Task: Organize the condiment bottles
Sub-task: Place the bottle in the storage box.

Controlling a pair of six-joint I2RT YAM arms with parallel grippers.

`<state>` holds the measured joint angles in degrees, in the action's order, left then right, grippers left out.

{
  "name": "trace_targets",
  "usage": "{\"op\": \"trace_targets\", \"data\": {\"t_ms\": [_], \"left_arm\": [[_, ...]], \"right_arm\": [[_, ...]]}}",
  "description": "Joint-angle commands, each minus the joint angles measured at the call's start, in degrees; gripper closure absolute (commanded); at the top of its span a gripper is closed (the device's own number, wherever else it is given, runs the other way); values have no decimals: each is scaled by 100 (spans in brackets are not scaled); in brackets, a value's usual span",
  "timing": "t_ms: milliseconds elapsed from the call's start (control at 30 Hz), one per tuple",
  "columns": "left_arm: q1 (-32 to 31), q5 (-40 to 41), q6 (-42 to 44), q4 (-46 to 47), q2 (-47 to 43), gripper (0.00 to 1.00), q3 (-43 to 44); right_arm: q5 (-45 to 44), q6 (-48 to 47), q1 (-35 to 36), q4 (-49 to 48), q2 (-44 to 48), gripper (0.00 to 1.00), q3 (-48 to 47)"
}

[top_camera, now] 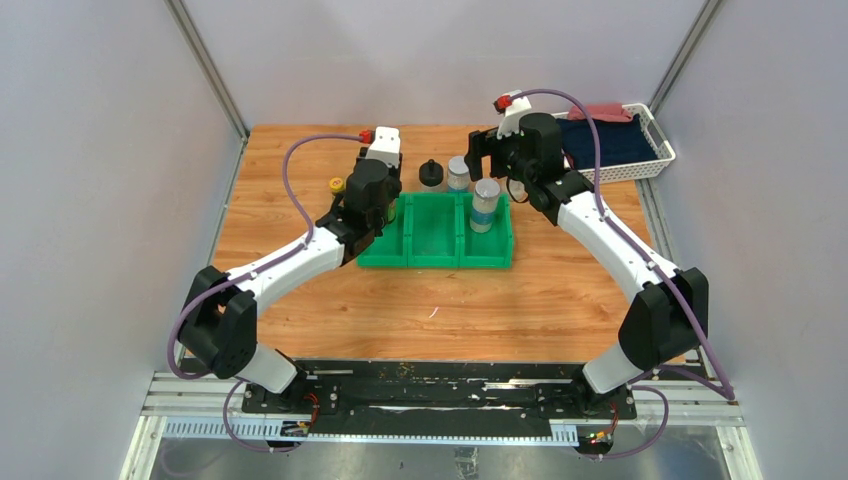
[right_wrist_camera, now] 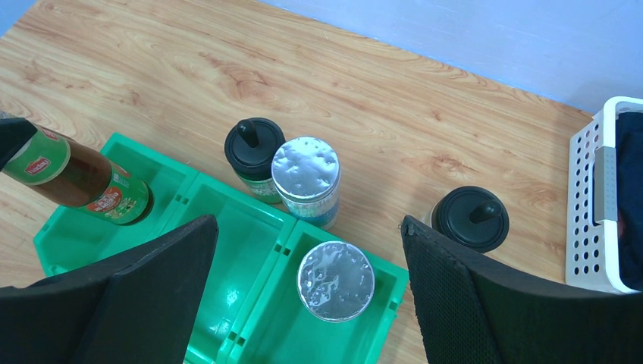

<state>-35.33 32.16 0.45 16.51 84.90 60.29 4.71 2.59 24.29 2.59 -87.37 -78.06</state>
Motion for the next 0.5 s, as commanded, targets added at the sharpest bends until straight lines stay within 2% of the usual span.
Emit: {"op": "trace_targets", "data": {"t_ms": [0,467], "left_arm": [[-44,105,-23,792,-140,100,-43],[-44,55,5,1291,131,100,-296]], "right_arm": [[-15,6,-8,-101,106,6,109],[-40,-4,-4,-141,89,6,160]]}}
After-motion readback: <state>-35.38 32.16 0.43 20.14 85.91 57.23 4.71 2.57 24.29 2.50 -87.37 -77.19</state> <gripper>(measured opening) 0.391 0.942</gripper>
